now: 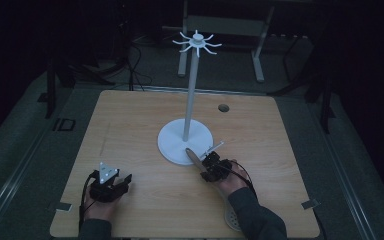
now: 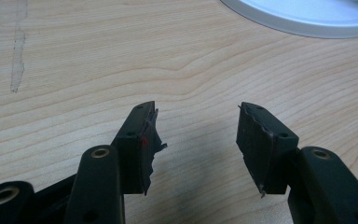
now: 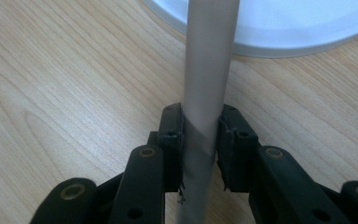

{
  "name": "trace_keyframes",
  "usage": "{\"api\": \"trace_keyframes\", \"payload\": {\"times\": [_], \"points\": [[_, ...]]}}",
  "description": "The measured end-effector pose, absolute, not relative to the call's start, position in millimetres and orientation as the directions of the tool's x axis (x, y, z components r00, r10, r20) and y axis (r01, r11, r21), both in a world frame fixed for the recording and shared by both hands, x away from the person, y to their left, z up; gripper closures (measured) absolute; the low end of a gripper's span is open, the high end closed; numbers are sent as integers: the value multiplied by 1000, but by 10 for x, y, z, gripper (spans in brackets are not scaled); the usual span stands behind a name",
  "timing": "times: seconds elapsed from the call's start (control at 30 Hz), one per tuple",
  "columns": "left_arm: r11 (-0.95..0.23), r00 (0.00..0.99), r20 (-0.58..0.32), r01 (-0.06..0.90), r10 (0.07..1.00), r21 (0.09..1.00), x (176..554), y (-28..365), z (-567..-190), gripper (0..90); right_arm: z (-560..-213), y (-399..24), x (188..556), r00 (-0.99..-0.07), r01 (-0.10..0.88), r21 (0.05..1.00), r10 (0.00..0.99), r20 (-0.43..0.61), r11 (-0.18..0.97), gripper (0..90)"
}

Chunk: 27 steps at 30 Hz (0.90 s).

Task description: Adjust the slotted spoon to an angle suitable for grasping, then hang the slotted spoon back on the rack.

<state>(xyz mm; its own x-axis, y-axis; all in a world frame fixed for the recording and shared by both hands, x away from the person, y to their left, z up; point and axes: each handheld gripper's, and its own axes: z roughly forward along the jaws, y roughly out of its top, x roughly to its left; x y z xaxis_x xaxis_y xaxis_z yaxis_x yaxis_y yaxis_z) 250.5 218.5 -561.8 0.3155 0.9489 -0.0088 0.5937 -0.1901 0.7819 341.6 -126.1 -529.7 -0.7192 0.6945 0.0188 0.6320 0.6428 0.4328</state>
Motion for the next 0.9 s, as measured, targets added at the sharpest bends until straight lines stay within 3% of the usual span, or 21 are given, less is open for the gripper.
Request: {"api": "trace_keyframes", "payload": {"times": [0.9], "points": [[-196,318,-4,595,948,780,2506,2173,-5620,478,-5081,-1444,3355,-695,605,559,718,25,566,734]]}}
